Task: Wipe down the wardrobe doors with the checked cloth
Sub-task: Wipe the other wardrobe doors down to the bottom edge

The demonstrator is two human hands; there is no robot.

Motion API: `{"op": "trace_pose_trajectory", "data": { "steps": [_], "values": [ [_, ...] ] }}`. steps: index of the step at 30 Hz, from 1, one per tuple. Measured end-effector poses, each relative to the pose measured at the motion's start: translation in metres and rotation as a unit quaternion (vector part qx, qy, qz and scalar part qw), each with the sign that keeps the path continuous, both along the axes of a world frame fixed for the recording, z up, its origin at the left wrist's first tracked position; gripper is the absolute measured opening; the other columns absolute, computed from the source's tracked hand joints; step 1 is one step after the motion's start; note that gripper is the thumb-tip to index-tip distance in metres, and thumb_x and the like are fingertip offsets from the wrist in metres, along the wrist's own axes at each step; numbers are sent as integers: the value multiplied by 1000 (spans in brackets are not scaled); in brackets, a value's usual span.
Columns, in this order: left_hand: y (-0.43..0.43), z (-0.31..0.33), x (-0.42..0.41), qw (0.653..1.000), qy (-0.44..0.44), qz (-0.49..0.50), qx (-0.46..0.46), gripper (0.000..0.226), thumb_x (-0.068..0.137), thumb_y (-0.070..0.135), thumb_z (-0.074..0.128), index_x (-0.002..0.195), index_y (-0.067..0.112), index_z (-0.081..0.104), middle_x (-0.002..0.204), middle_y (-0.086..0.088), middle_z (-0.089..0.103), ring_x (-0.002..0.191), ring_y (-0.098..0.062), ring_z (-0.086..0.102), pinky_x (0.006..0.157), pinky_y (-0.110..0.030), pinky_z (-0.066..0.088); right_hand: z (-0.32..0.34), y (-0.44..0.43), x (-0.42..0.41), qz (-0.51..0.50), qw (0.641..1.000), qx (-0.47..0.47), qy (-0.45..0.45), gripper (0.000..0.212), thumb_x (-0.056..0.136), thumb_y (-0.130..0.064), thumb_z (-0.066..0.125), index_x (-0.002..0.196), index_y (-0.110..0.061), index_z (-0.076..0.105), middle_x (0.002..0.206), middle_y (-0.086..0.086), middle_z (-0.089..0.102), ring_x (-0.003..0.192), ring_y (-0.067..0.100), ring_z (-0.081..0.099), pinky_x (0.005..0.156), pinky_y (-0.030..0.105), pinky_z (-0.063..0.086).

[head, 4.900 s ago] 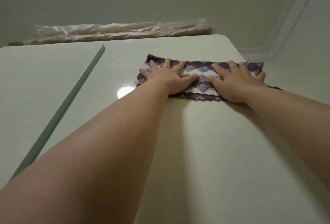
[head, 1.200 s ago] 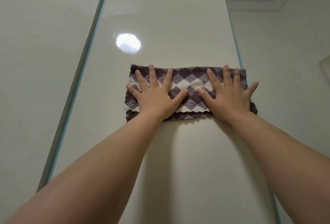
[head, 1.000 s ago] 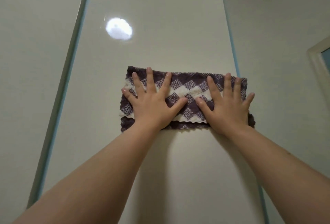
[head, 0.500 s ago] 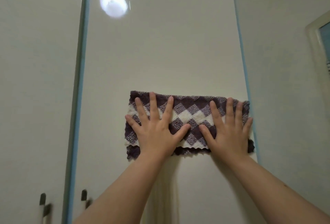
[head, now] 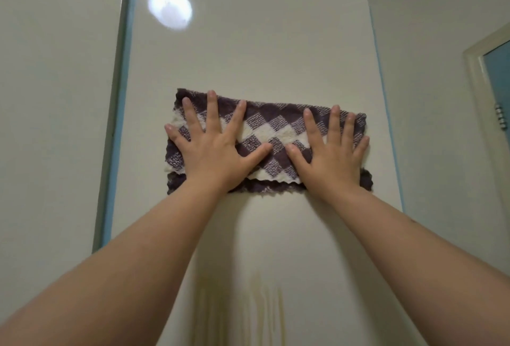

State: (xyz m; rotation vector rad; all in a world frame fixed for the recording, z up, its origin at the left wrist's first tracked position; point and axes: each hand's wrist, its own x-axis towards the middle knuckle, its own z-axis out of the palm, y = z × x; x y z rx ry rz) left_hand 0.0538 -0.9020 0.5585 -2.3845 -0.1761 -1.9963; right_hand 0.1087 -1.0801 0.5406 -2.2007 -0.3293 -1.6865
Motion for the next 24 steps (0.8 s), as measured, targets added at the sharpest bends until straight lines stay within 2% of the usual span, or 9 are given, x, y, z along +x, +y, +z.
{"op": "trace_pose_trajectory", "data": {
  "steps": [4,7,11,18,21,24],
  "values": [
    [6,-23,-3,1000,-23,-3,-21,88,64,89,11,141,47,-1,155,-1,-12,138,-37,-17,102,-68,-6,-18,13,-1,11,999,6,-37,68,84,-71,17,144,-44,1,156,7,-8,141,30,-13,107,61,-5],
    [16,-53,-8,999,-19,-7,-25,88,66,88,15,141,46,0,155,-2,-11,138,-38,-16,101,-68,-6,-46,22,-7,12,999,-4,-46,69,82,-70,16,144,-42,7,157,9,-2,142,32,-8,108,60,-2],
    [24,-102,-13,999,-17,-11,-26,87,69,84,24,142,43,4,156,-6,-6,138,-40,-13,100,-69,-6,-87,30,-13,28,998,-19,-53,67,84,-65,23,144,-38,11,156,13,5,142,34,-2,107,62,2],
    [29,-187,-23,999,37,25,-19,85,74,81,26,145,36,13,154,-14,5,137,-47,-2,97,-72,-3,-169,38,-20,23,998,-42,-32,66,87,-60,31,145,-34,15,154,15,9,141,35,2,108,61,3],
    [30,-221,-26,998,59,25,-23,85,74,81,24,145,37,9,155,-9,-9,137,-43,-8,98,-69,-11,-205,39,-24,23,999,-47,-12,66,88,-60,29,146,-33,13,154,14,6,141,35,1,108,60,1],
    [32,-255,-29,997,78,20,-18,86,73,81,24,144,38,5,153,-4,-23,137,-42,-11,103,-63,-13,-240,36,-26,22,997,-70,9,65,89,-62,22,146,-35,6,156,7,-9,141,34,-3,109,60,-1]
  ]
}}
